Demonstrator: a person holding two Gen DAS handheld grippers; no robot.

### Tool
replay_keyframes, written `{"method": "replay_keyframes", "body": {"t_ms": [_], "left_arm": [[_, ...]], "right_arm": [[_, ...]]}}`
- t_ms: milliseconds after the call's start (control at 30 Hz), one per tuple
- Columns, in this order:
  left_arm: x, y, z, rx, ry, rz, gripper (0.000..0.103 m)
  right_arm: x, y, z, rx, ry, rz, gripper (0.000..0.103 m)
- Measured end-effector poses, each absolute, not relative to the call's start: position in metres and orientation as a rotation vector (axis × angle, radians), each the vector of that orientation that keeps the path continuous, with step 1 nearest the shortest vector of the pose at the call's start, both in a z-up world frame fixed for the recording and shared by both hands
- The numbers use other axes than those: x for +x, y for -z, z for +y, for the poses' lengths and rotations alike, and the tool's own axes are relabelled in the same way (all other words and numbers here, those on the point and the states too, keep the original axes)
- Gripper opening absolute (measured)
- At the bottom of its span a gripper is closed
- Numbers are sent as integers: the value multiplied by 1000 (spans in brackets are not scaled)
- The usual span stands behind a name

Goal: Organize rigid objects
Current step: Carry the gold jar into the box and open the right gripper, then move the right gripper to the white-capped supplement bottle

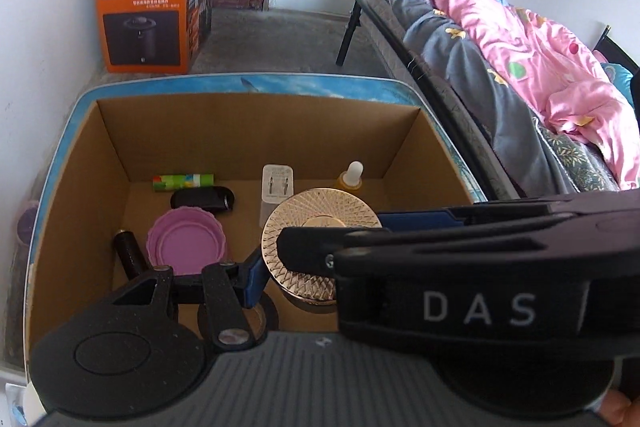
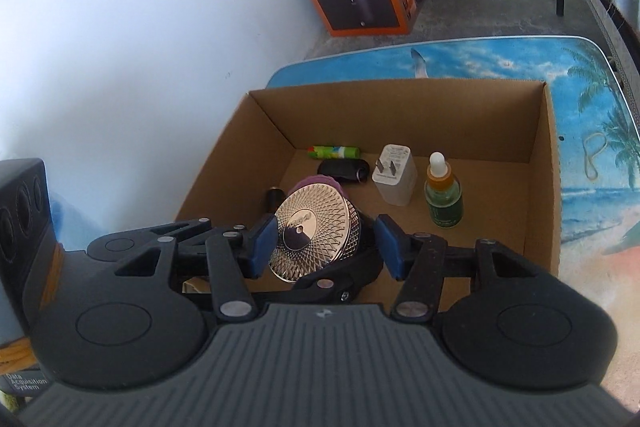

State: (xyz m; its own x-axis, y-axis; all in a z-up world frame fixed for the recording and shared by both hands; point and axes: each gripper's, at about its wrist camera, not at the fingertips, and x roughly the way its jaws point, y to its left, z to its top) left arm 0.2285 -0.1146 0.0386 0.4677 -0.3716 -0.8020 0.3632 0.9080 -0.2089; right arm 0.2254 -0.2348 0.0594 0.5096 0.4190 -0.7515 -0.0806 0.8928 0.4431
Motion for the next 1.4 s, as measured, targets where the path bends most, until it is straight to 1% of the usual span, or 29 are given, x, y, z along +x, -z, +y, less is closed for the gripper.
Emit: {"method": "replay_keyframes", "body": {"t_ms": [200,433,567,600,667,700,867,967,1033,1067,1133,1300,1400], "left_arm": [[254,-13,-115,-39,425,1102,57],[271,8,-126,-50,407,1187,57],[273,14,-130,-62,421,1217,59],[272,13,-129,-71,425,1205,57],[268,8,-130,-51,424,1174,60],[267,6,-129,-49,426,1166,63],[256,-9,-122,-77,436,1120,66],[236,-26,-117,-70,458,1041,74],[219,-41,-114,-57,472,992,76],[209,-48,-113,-48,486,964,77],[190,-62,-111,-29,507,914,83],[127,-85,-97,48,538,772,88],[94,-88,-84,61,541,710,88]], "right_arm": [[257,-27,-238,387,-315,1111,53],[274,-4,-241,394,-306,1179,53],[278,7,-242,391,-291,1202,53],[278,8,-243,388,-280,1205,53],[279,9,-244,389,-277,1195,53],[279,8,-245,399,-280,1190,53],[270,-14,-248,398,-274,1094,53],[256,-34,-255,443,-284,1019,53],[239,-50,-261,484,-301,957,53],[228,-58,-263,501,-310,927,53],[203,-74,-268,534,-321,863,53],[128,-102,-279,594,-333,704,53],[88,-107,-278,612,-329,654,54]]}}
